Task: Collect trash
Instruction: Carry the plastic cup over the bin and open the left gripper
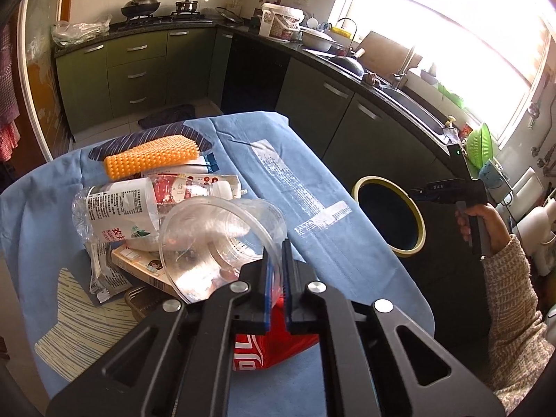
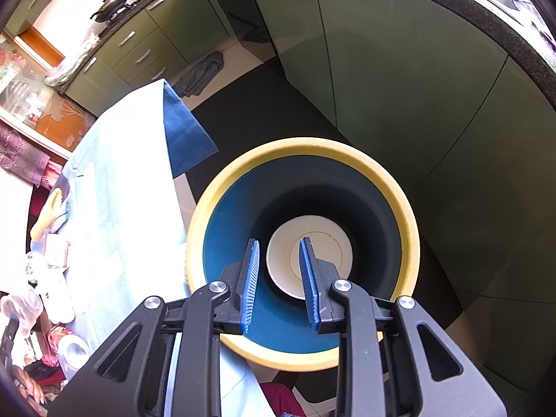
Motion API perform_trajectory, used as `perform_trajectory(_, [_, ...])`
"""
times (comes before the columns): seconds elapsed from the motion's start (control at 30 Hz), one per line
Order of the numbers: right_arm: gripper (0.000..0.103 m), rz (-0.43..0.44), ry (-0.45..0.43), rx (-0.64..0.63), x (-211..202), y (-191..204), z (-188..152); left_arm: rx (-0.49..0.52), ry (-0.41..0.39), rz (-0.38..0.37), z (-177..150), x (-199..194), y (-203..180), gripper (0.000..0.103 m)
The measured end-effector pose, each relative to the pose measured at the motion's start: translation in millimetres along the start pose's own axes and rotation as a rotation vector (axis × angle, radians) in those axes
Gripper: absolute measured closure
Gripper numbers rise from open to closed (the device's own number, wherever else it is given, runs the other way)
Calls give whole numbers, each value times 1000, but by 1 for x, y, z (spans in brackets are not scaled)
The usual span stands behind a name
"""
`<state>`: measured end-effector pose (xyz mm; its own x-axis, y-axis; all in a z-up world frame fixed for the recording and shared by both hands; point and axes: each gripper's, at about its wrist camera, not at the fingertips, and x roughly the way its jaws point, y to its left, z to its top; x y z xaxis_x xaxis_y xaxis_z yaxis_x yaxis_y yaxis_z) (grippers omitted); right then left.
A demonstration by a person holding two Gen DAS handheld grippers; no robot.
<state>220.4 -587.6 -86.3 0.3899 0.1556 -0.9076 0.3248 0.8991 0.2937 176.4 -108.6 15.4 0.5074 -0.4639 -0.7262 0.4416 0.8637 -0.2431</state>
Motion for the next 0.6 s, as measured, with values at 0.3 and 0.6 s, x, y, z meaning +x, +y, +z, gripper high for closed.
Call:
perform_trajectory(0.3, [78,-16,-112,-62,-56,-7,-26,152,20,-80,27,3,-74,98])
perform_trajectory(0.6, [78,-79,-235,-84,-117,-31,-65,304,169,-237,58,82,-198,98])
